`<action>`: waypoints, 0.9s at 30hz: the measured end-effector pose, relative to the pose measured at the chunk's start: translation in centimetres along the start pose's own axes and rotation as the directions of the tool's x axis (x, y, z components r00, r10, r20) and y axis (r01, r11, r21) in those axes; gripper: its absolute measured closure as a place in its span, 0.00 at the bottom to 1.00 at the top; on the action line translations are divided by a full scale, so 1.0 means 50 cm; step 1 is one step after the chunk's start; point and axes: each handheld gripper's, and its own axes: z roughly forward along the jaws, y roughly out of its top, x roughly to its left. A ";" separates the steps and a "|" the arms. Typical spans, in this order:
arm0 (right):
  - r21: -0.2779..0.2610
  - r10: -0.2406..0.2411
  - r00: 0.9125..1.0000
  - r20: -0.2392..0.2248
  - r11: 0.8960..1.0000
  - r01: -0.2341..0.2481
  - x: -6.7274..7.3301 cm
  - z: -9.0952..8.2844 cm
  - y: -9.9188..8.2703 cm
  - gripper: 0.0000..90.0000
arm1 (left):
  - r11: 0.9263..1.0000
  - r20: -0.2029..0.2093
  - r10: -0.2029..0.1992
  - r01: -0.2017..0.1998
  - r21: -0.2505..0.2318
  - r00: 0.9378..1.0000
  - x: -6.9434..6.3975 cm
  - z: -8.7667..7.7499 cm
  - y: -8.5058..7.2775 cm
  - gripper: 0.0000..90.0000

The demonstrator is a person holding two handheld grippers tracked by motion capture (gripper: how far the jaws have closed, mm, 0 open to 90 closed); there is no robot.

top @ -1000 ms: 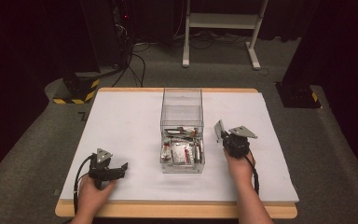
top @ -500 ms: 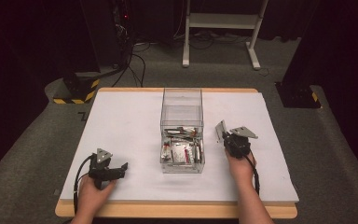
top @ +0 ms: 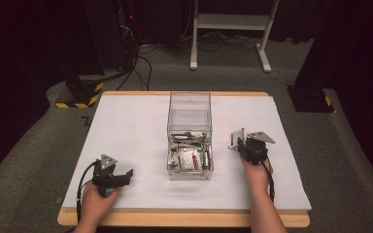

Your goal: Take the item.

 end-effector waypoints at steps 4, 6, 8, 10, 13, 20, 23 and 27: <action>-0.006 0.010 1.000 0.016 1.000 -0.010 -0.009 -0.007 -0.001 0.68 | 1.000 0.000 -0.001 0.001 0.001 1.000 0.000 0.000 0.000 0.15; -0.016 0.016 1.000 0.015 1.000 -0.015 -0.013 -0.015 0.000 0.65 | 1.000 0.000 -0.001 0.001 0.001 1.000 0.000 0.000 0.000 0.15; -0.022 0.025 1.000 0.014 0.999 -0.024 -0.016 -0.019 0.000 0.65 | 1.000 0.000 -0.001 0.001 0.001 1.000 0.000 0.000 0.000 0.15; -0.028 0.023 1.000 0.011 0.999 -0.023 -0.018 -0.023 0.001 0.64 | 1.000 0.001 -0.001 0.001 0.001 1.000 0.000 0.000 0.000 0.15; -0.032 0.020 1.000 0.010 0.999 -0.020 -0.017 -0.027 0.001 0.64 | 1.000 0.000 -0.001 0.001 0.001 1.000 0.000 0.000 0.000 0.15; -0.048 0.009 1.000 0.005 0.999 -0.009 -0.011 -0.040 0.003 0.61 | 1.000 0.001 -0.002 0.002 0.001 1.000 0.000 0.000 0.000 0.15; -0.049 0.010 1.000 0.002 0.999 -0.010 -0.008 -0.043 0.003 0.61 | 1.000 0.001 -0.002 0.002 0.001 1.000 0.000 0.000 0.000 0.15; -0.060 -0.002 1.000 -0.006 0.998 0.002 -0.001 -0.049 0.004 0.60 | 1.000 0.002 -0.002 0.002 0.002 1.000 0.000 0.000 0.000 0.15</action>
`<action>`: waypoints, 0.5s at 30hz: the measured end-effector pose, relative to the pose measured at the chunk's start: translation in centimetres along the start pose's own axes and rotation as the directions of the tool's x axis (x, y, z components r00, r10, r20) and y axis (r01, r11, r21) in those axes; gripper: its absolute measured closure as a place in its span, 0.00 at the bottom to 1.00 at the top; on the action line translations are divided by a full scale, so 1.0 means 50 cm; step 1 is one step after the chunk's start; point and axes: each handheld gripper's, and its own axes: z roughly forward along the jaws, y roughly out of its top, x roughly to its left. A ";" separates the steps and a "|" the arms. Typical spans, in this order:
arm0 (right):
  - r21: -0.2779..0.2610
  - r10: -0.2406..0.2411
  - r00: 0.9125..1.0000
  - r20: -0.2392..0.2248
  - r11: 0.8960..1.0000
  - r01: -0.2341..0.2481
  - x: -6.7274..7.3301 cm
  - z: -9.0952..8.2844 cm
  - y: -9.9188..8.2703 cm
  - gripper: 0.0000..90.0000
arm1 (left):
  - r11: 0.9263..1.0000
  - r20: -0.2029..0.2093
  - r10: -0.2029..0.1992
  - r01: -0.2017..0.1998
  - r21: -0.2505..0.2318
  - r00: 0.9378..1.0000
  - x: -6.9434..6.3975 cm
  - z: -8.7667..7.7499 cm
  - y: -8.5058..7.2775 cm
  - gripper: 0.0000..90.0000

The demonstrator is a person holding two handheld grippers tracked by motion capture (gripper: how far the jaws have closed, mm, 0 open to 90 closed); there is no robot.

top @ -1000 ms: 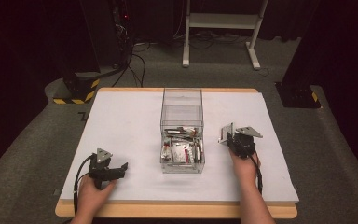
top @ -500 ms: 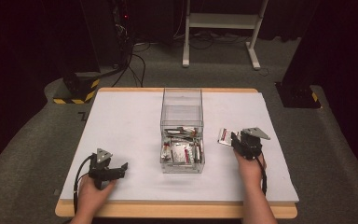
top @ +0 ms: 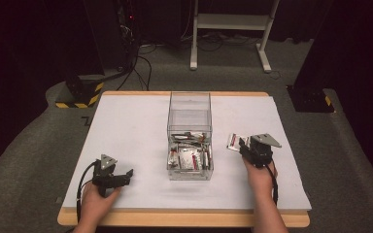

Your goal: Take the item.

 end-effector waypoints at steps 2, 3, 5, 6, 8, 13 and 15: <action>0.000 -0.007 1.000 -0.008 1.000 0.007 0.007 -0.004 0.000 0.59 | 1.000 0.000 0.000 0.000 0.000 1.000 0.000 0.000 0.000 0.15; -0.001 -0.012 1.000 -0.012 1.000 0.012 0.010 -0.005 0.000 0.59 | 1.000 0.000 0.001 -0.001 0.000 1.000 0.000 0.000 0.000 0.15; 0.002 -0.013 1.000 -0.019 1.000 0.013 0.014 -0.008 0.000 0.57 | 1.000 -0.001 0.000 0.000 -0.001 1.000 0.000 0.000 0.000 0.15; 0.002 -0.013 1.000 -0.019 1.000 0.013 0.014 -0.008 0.000 0.57 | 1.000 -0.001 0.000 0.000 -0.001 1.000 0.000 0.000 0.000 0.15; 0.002 -0.012 0.999 -0.032 1.000 0.012 0.020 -0.012 -0.002 0.56 | 1.000 -0.001 0.000 0.000 -0.001 1.000 0.000 0.000 0.000 0.15; 0.019 -0.031 0.998 -0.055 0.999 0.032 0.038 -0.019 -0.008 0.51 | 1.000 0.000 0.000 0.000 0.000 1.000 0.000 0.000 0.000 0.15; 0.038 -0.041 0.997 -0.071 0.998 0.044 0.046 -0.018 -0.012 0.48 | 1.000 0.000 0.000 0.000 0.000 1.000 0.000 0.000 0.000 0.15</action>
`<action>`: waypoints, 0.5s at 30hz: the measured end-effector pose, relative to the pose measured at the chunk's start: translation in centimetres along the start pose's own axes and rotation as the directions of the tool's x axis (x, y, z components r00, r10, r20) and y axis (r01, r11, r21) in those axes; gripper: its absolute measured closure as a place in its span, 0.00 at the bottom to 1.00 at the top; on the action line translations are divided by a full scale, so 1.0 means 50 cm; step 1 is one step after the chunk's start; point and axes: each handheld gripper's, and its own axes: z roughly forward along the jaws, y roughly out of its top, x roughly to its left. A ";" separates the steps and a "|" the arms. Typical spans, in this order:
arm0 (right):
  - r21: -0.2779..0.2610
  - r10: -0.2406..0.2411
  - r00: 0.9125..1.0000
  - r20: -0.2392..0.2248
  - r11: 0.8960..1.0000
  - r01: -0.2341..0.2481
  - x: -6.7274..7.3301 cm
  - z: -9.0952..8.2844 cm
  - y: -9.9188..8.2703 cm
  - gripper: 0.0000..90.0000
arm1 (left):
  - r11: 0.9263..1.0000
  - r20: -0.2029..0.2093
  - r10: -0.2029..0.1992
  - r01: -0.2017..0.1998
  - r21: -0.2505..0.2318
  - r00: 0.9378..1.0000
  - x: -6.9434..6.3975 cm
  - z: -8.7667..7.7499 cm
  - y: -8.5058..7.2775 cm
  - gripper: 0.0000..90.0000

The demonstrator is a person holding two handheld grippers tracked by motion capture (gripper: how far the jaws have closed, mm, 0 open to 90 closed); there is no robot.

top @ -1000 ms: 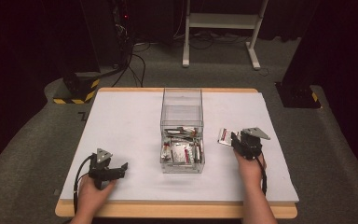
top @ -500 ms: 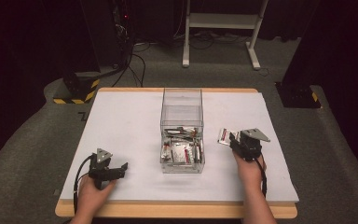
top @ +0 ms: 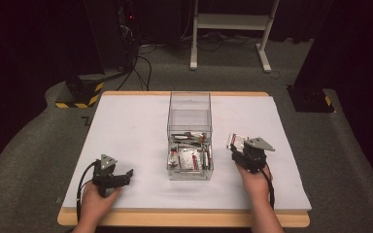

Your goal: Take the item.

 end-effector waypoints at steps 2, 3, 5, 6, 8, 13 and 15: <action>0.023 -0.005 1.000 -0.014 1.000 0.006 0.010 0.003 -0.005 0.47 | 1.000 0.001 -0.001 0.001 0.000 1.000 0.000 0.000 0.000 0.15; 0.031 -0.010 1.000 -0.023 0.999 0.010 0.015 0.005 -0.008 0.46 | 1.000 -0.001 0.002 -0.002 0.000 1.000 0.001 0.000 0.000 0.15; 0.053 -0.021 0.999 -0.040 0.998 0.023 0.024 0.009 -0.013 0.44 | 1.000 0.000 0.002 -0.002 0.001 1.000 0.001 0.000 0.000 0.15; 0.069 -0.026 0.998 -0.057 0.997 0.030 0.034 0.014 -0.016 0.43 | 1.000 0.000 0.000 0.000 0.000 1.000 0.000 0.000 0.000 0.15; 0.087 -0.030 0.997 -0.072 0.996 0.036 0.046 0.018 -0.020 0.42 | 1.000 0.000 0.000 0.000 0.000 1.000 0.000 0.000 0.000 0.15; 0.128 -0.063 0.993 -0.099 0.989 0.075 0.072 0.032 -0.029 0.35 | 1.000 0.000 -0.001 0.001 0.000 1.000 0.000 0.000 0.000 0.15; 0.140 -0.063 0.993 -0.101 0.987 0.077 0.077 0.035 -0.031 0.34 | 1.000 0.000 -0.001 0.001 0.000 1.000 0.000 0.000 0.000 0.15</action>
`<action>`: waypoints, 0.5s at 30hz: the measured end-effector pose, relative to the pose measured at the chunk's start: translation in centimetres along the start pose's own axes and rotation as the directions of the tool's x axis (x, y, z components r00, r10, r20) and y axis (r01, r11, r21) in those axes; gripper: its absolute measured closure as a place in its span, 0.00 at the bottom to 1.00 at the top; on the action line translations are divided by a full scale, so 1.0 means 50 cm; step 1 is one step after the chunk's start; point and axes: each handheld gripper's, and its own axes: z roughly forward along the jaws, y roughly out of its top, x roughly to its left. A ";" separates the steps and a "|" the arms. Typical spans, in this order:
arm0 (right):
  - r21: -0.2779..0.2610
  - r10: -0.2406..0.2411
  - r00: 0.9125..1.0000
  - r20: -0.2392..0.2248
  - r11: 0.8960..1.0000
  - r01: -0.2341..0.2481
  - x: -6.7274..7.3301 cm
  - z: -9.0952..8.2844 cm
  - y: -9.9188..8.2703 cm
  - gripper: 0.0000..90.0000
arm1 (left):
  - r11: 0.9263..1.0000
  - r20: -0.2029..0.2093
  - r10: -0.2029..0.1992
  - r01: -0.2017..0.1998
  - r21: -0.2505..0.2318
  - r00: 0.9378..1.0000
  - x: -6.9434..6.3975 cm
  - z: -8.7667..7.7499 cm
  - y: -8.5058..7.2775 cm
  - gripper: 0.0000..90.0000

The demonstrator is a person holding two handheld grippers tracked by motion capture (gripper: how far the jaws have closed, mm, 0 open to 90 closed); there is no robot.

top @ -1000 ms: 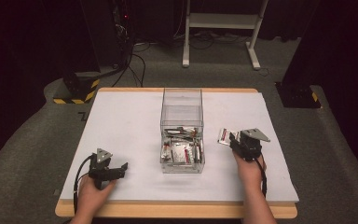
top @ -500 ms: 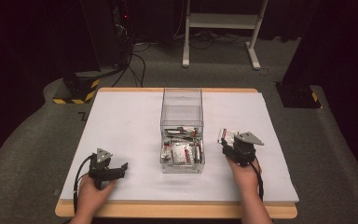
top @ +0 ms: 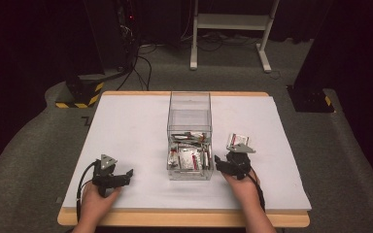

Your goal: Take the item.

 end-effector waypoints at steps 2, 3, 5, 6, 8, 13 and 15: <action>0.045 -0.024 1.000 -0.004 0.999 0.024 0.010 0.014 -0.006 0.29 | 1.000 0.000 0.002 -0.002 0.001 1.000 0.000 0.000 0.000 0.15; 0.070 -0.026 1.000 -0.009 0.997 0.026 0.014 0.021 -0.010 0.29 | 1.000 0.000 0.002 -0.002 0.001 1.000 0.000 0.000 0.000 0.15; 0.063 -0.019 1.000 -0.005 0.998 0.020 0.015 0.024 -0.014 0.30 | 1.000 0.000 0.003 -0.003 0.001 1.000 0.000 0.000 0.000 0.15; 0.064 -0.023 1.000 -0.001 0.998 0.023 0.016 0.024 -0.014 0.30 | 1.000 0.000 0.003 -0.003 0.001 1.000 0.001 0.000 0.000 0.15; 0.064 -0.023 1.000 -0.002 0.998 0.024 0.015 0.025 -0.014 0.30 | 1.000 0.000 0.002 -0.002 0.001 1.000 0.000 0.000 0.000 0.15; 0.060 -0.022 1.000 -0.002 0.998 0.022 0.015 0.025 -0.015 0.30 | 1.000 0.000 0.002 -0.002 0.001 1.000 0.000 0.000 0.000 0.15; 0.059 -0.021 1.000 -0.002 0.998 0.021 0.015 0.025 -0.015 0.30 | 1.000 0.000 0.002 -0.002 0.000 1.000 0.000 0.000 0.000 0.15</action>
